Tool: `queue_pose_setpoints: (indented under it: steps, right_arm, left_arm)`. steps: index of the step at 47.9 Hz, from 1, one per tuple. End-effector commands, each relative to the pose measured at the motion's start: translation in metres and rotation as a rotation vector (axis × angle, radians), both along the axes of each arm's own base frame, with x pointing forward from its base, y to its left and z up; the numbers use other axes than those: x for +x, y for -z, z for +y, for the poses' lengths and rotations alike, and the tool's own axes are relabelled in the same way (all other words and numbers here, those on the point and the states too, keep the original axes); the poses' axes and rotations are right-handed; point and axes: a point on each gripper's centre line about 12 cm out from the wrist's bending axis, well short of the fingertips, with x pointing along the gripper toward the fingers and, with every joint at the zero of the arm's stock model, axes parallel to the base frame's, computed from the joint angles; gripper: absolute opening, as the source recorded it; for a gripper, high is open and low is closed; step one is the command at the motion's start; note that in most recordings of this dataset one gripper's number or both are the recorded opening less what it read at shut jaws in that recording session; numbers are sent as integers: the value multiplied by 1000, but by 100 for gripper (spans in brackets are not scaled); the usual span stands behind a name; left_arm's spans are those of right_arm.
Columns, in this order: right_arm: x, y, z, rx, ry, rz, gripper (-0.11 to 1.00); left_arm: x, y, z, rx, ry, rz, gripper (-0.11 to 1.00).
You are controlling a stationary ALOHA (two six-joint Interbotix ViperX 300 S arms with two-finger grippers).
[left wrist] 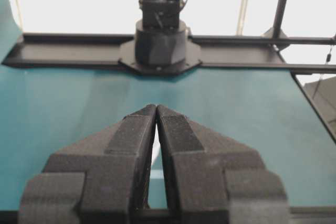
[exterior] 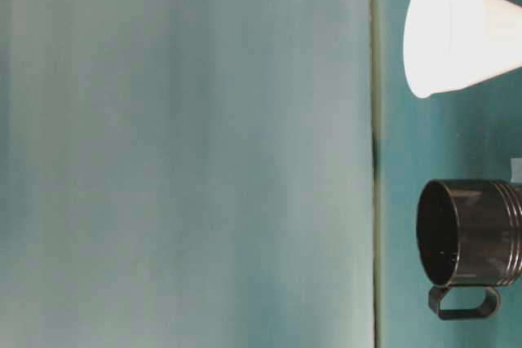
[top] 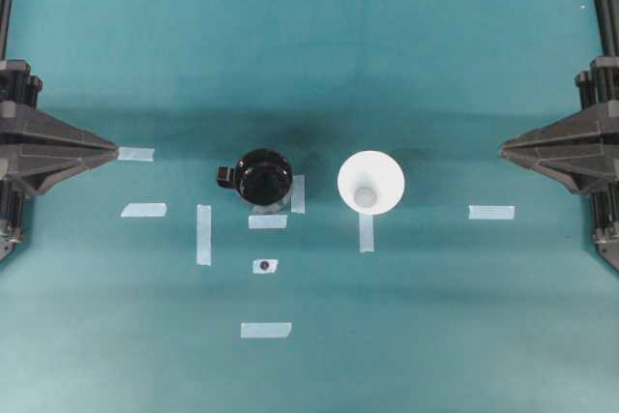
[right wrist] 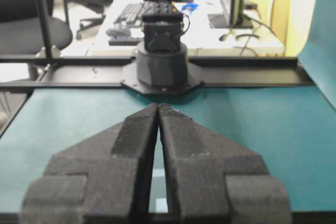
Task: Holding the cup holder with the left arm, the right arm places the cup into the cup holder.
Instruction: 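Move both grippers forward toward the black holder and white cup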
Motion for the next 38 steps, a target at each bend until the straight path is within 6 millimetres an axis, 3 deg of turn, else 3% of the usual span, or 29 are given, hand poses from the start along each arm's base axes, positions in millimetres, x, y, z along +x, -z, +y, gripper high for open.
queue_pose_setpoints:
  steps: [1,4,7,14,38]
  right_arm:
    - [0,-2,-2,18,9,-14,16]
    - [-2,2,-4,54,18,-7,17]
    - [-5,4,-5,103,24,-6,10]
    - [-11,6,-7,181,30,-10,2]
    - [-6,25,-24,258,141,328,2]
  left_arm:
    - [4,3,-1,-43,8,15,16]
    - [7,4,-1,-87,11,25,10]
    - [10,4,0,-117,11,32,3]
    - [16,7,0,-115,7,57,3]
    - [51,27,6,-69,-29,340,3]
